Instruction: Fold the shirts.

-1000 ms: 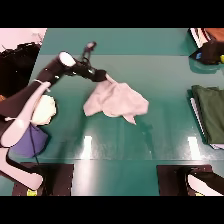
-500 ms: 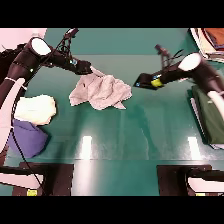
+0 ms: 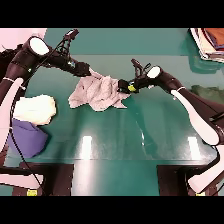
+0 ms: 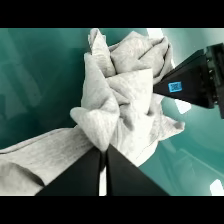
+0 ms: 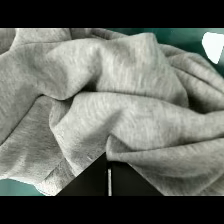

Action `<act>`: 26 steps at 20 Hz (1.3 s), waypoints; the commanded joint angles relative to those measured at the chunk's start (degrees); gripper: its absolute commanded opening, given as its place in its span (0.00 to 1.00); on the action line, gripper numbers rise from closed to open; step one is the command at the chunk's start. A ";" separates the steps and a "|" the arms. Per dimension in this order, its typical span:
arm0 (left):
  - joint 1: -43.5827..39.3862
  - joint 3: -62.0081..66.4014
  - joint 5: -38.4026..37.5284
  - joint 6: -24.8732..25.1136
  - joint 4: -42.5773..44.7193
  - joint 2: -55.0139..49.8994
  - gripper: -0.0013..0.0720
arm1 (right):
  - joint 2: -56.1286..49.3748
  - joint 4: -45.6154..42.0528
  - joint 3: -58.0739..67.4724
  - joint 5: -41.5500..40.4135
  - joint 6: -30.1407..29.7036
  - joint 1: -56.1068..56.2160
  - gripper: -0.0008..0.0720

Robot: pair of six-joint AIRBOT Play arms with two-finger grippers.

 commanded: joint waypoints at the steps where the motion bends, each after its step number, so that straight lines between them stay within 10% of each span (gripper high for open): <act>1: 0.13 1.25 -0.20 -0.04 6.05 2.10 0.05 | 1.33 -8.35 4.20 3.82 0.44 -1.16 0.03; 8: 0.11 12.09 1.77 -0.07 15.56 18.69 0.05 | 22.71 -27.34 14.60 19.71 1.40 -10.86 0.03; 26: 0.11 14.84 -1.40 -0.46 3.21 37.22 0.05 | 50.97 -33.24 20.00 17.81 1.25 -13.42 0.03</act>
